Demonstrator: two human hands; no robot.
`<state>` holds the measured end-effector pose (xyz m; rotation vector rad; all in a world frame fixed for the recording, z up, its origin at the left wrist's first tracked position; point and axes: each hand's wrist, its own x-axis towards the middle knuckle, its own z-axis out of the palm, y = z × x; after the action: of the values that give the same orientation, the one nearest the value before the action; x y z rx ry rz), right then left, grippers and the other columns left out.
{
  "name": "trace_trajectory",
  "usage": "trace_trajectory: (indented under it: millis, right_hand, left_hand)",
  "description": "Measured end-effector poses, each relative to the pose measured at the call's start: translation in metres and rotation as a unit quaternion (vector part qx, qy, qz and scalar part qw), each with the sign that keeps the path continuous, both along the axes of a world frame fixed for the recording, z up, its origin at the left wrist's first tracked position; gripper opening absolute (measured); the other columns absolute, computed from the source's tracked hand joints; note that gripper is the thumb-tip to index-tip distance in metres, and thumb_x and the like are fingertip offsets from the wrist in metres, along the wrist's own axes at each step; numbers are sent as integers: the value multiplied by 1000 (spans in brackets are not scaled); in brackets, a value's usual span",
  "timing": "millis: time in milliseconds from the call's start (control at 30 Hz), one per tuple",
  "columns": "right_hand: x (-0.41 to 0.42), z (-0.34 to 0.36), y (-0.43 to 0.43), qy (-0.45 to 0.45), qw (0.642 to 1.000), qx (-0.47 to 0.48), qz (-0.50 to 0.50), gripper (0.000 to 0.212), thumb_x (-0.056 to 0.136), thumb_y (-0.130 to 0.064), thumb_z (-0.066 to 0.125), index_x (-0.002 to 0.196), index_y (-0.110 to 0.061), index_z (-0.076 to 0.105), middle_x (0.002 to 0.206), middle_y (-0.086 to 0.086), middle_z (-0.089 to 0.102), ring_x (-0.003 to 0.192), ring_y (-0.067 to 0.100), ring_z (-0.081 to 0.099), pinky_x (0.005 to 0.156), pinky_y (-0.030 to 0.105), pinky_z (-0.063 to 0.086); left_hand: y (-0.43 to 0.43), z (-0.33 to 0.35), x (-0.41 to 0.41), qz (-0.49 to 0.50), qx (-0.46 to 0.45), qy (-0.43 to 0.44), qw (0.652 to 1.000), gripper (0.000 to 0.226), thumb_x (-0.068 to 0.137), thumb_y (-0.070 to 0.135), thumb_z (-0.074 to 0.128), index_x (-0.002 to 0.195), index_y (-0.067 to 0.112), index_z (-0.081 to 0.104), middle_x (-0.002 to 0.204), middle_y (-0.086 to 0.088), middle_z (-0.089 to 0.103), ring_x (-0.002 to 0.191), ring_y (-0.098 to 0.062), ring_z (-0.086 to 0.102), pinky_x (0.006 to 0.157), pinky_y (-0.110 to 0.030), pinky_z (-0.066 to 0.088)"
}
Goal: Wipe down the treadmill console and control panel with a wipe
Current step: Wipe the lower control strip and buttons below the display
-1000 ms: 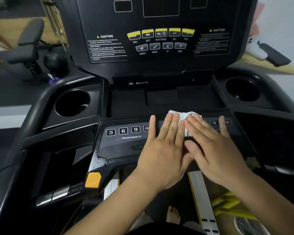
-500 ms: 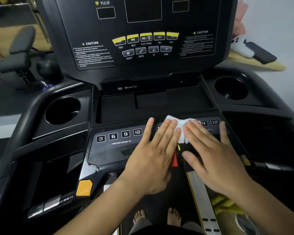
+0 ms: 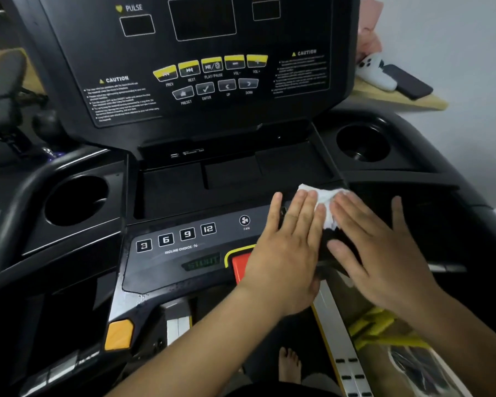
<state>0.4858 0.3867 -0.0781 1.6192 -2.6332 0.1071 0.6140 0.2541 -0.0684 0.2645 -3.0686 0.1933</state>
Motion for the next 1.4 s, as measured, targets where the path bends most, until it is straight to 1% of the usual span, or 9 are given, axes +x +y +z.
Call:
trace_trajectory:
  millis: [133,367,567,667,900,1033,1167,1300,1400]
  right_hand:
    - [8,2,-11,-45,998,-30,-21,71,98,-60,6,153,-17,23,160,-2,16,149,8,4,118,60,4]
    - [19,-12,45,-46,999,-19,1,67,100,-57,17,151,-17,31,161,-2,21,149,10,13,115,63,12]
    - [-10,-5,8,-92,991,-58,-73,73,97,-62,6,155,-19,15,160,-2,20,140,6,24,120,55,4]
    - [-11,-1,1,-154,981,-78,-90,75,92,-66,3,155,-25,7,160,-8,20,134,-1,14,121,47,-1]
    - [14,-18,76,-119,990,-62,-43,67,99,-61,24,147,-17,39,160,0,26,143,7,26,121,48,5]
    - [11,-27,107,-118,991,-51,-37,64,99,-57,29,146,-14,41,157,1,32,146,6,21,121,44,5]
    - [0,-11,82,-189,973,-114,-71,60,97,-49,32,149,-21,29,141,-8,53,132,-21,16,121,31,-4]
    - [6,-9,46,-201,969,-116,-87,67,98,-51,18,156,-19,9,160,-5,25,143,-4,12,122,39,0]
    - [20,-13,56,-155,980,-99,-78,68,97,-53,27,153,-14,24,161,3,21,148,10,15,121,49,8]
  left_hand:
    - [15,-4,-11,36,-33,-31,998,100,98,55,34,144,-9,-28,153,-33,-30,143,-46,-29,115,-61,-16]
    - [31,-8,2,12,-31,-90,995,99,101,49,29,132,-16,-39,139,-42,-43,136,-55,-33,107,-61,-27]
    - [20,-1,-47,-7,-60,-54,997,102,97,57,34,141,-11,-29,151,-35,-30,143,-48,-27,116,-60,-16]
    - [8,3,-58,-14,-36,-60,997,110,92,67,36,147,-5,-25,155,-30,-28,145,-43,-27,117,-59,-12]
    - [44,8,-14,-82,18,-122,989,106,95,65,32,141,-3,-34,143,-29,-47,135,-42,-44,106,-55,-33]
    - [65,7,-25,-127,13,-141,982,100,98,62,29,142,-4,-32,142,-31,-47,131,-45,-46,101,-56,-38]
    - [59,1,-45,-140,-22,-68,988,97,98,60,32,148,-3,-22,154,-26,-33,142,-39,-35,111,-58,-26]
    - [36,0,-51,-103,-8,-10,995,83,94,51,29,154,-3,10,162,-25,5,151,-37,0,119,-62,5]
    - [35,-8,-27,-117,7,-14,993,85,91,54,36,151,-5,24,159,-26,19,150,-39,14,117,-61,16]
